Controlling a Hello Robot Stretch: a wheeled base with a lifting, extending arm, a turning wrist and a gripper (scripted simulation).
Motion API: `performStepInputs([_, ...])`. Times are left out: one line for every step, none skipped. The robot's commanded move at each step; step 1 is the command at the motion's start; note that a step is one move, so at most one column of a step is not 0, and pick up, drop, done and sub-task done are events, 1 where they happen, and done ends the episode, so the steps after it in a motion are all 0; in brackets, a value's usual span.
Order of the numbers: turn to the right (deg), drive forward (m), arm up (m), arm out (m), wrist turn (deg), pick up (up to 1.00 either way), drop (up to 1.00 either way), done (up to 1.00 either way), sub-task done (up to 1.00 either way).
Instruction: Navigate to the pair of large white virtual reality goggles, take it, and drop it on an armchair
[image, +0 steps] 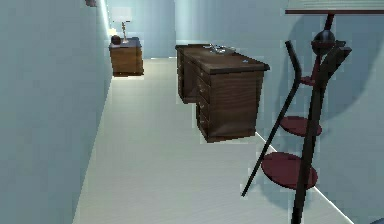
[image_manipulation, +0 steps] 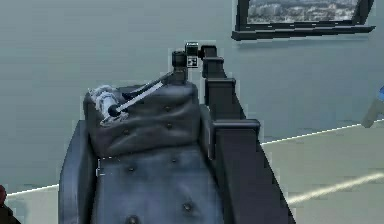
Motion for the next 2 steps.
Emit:
performStepInputs([0.0, 0.0, 0.0, 0.0, 45.0, 0.0, 0.0, 0.0, 0.0])
performStepInputs([0.0, 0.0, 0.0, 0.0, 12.0, 0.0, 0.0, 0.0, 0.0])
